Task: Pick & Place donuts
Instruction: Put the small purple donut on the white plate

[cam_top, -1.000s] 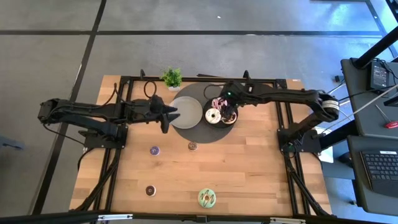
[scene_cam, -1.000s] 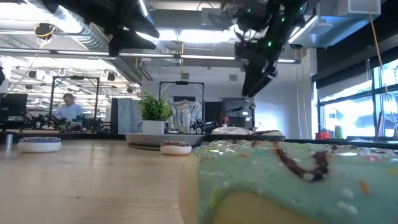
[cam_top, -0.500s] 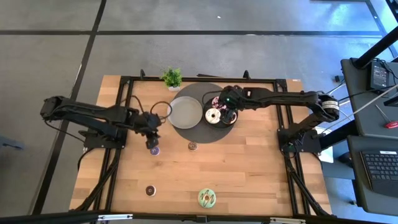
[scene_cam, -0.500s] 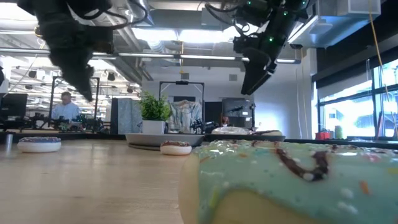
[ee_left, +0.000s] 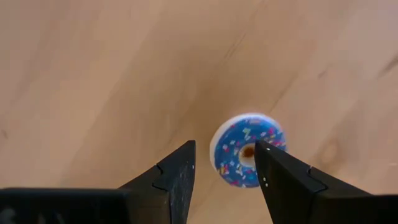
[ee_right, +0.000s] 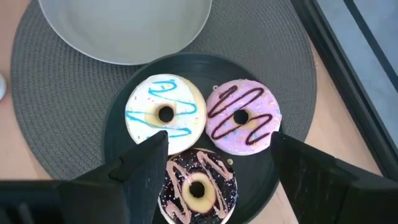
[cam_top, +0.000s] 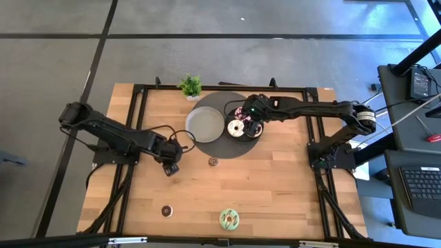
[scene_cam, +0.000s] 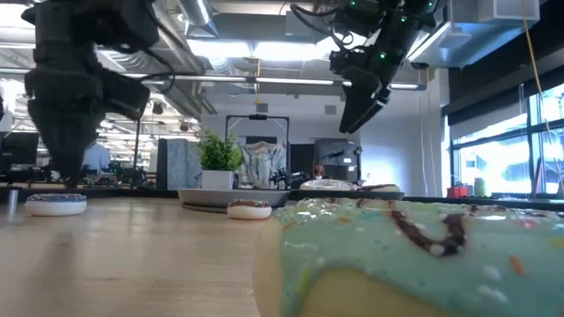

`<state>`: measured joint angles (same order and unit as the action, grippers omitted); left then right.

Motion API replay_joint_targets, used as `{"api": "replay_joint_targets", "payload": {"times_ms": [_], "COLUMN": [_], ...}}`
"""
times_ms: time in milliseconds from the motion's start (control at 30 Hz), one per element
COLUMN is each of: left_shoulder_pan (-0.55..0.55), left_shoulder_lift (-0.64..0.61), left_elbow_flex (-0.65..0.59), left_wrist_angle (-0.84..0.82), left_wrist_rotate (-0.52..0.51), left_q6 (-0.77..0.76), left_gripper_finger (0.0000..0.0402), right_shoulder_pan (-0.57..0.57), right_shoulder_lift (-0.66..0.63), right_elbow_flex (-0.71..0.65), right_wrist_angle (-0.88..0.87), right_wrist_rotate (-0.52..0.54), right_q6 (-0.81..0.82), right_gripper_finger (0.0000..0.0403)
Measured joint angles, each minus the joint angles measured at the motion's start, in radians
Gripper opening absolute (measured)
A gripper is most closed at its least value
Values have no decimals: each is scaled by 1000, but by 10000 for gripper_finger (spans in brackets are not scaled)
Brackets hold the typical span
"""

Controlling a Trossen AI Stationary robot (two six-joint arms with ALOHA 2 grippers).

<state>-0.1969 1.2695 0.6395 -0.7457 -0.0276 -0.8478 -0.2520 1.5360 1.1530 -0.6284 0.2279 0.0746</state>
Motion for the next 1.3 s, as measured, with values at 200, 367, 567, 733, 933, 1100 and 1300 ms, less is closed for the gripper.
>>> {"api": "replay_joint_targets", "payload": {"times_ms": [200,367,567,733,933,1100,1300], "left_shoulder_pan": [-14,-21,-21,-20,-20,1,84], "left_shoulder_lift": [69,88,88,88,88,68,52], "left_elbow_flex": [0,0,0,0,0,40,193], "left_wrist_angle": [10,17,17,24,24,21,27], "left_wrist_rotate": [3,4,3,27,29,18,-131], "left_q6": [-65,-82,-83,-84,-83,-39,132], "left_gripper_finger": [162,158,152,118,55,20,20], "right_shoulder_pan": [0,0,0,0,0,0,0], "right_shoulder_lift": [0,0,0,0,0,0,0], "right_elbow_flex": [0,0,0,0,0,0,0], "right_wrist_angle": [5,5,5,5,5,6,8], "right_wrist_rotate": [0,-1,0,-1,-1,-1,-1], "right_q6": [-1,-1,-4,-5,-5,-5,-5], "right_gripper_finger": [283,283,283,283,283,283,283]}}
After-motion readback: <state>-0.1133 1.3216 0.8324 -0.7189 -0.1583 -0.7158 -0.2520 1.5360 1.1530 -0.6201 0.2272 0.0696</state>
